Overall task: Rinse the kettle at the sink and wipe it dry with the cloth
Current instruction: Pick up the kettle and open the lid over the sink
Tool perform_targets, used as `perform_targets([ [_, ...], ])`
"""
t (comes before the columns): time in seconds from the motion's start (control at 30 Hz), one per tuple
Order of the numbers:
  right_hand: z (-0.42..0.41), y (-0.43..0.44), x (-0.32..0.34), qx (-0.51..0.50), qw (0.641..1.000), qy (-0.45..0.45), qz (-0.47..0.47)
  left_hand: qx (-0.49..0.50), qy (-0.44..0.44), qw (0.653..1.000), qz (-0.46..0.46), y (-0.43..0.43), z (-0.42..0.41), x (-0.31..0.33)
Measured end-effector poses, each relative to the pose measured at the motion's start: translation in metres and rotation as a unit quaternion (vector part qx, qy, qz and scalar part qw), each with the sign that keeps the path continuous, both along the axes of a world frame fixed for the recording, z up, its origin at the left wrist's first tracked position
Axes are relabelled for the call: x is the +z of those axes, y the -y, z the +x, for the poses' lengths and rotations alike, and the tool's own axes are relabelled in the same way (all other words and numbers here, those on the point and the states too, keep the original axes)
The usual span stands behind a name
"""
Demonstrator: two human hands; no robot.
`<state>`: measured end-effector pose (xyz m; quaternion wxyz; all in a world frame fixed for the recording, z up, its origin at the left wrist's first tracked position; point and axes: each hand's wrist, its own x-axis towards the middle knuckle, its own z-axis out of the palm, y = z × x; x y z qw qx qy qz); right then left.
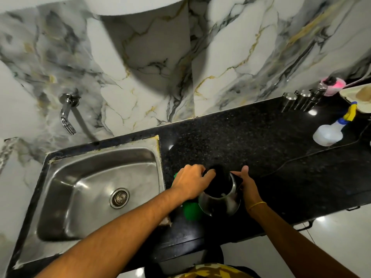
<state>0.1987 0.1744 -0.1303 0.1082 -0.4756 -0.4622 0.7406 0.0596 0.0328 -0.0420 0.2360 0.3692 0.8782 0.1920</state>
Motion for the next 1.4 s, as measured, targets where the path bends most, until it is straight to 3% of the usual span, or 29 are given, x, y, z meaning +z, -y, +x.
perform_targets([
  [0.1, -0.027, 0.013, 0.014, 0.016, 1.000, 0.007, 0.005, 0.009, 0.002, 0.999, 0.044, 0.019, -0.025, 0.008],
  [0.23, -0.070, 0.039, 0.031, 0.022, 0.999, 0.017, 0.025, -0.062, -0.093, 0.987, 0.116, 0.060, -0.061, 0.027],
  [0.33, -0.110, 0.071, 0.043, 0.015, 0.999, -0.027, 0.030, -0.074, -0.064, 0.991, 0.091, 0.103, -0.092, 0.039],
  [0.43, -0.151, 0.102, 0.055, 0.017, 0.997, -0.050, 0.059, -0.086, -0.094, 0.988, 0.085, 0.144, -0.131, 0.039],
  [0.5, -0.181, 0.120, 0.064, 0.034, 0.996, -0.059, 0.061, -0.068, -0.137, 0.985, 0.077, 0.176, -0.153, 0.037],
  [0.63, -0.247, 0.147, 0.082, 0.070, 0.990, -0.056, 0.105, 0.097, -0.063, 0.989, 0.092, 0.230, -0.198, 0.027],
  [0.7, -0.279, 0.164, 0.093, 0.084, 0.984, -0.061, 0.146, 0.127, -0.032, 0.987, 0.098, 0.255, -0.222, 0.027],
  [0.8, -0.323, 0.191, 0.109, 0.146, 0.956, -0.056, 0.248, 0.131, 0.065, 0.986, 0.085, 0.283, -0.253, 0.027],
  [0.93, -0.388, 0.232, 0.126, 0.253, 0.892, -0.031, 0.374, 0.153, 0.061, 0.982, 0.088, 0.322, -0.304, -0.012],
  [1.0, -0.422, 0.254, 0.128, 0.302, 0.859, -0.024, 0.413, 0.201, 0.132, 0.963, 0.119, 0.332, -0.320, -0.016],
  [1.07, -0.456, 0.273, 0.127, 0.338, 0.839, -0.013, 0.426, 0.265, 0.083, 0.945, 0.170, 0.337, -0.333, -0.024],
  [1.2, -0.518, 0.294, 0.119, 0.376, 0.864, 0.006, 0.334, 0.320, 0.103, 0.930, 0.151, 0.342, -0.363, -0.042],
  [1.3, -0.543, 0.292, 0.108, 0.408, 0.896, -0.038, 0.170, 0.301, 0.097, 0.930, 0.185, 0.345, -0.383, -0.056],
  [1.33, -0.549, 0.285, 0.103, 0.425, 0.898, -0.064, 0.093, 0.297, 0.098, 0.930, 0.192, 0.345, -0.389, -0.059],
  [1.4, -0.557, 0.264, 0.090, 0.487, 0.863, -0.127, -0.045, 0.306, 0.115, 0.923, 0.203, 0.343, -0.400, -0.067],
])
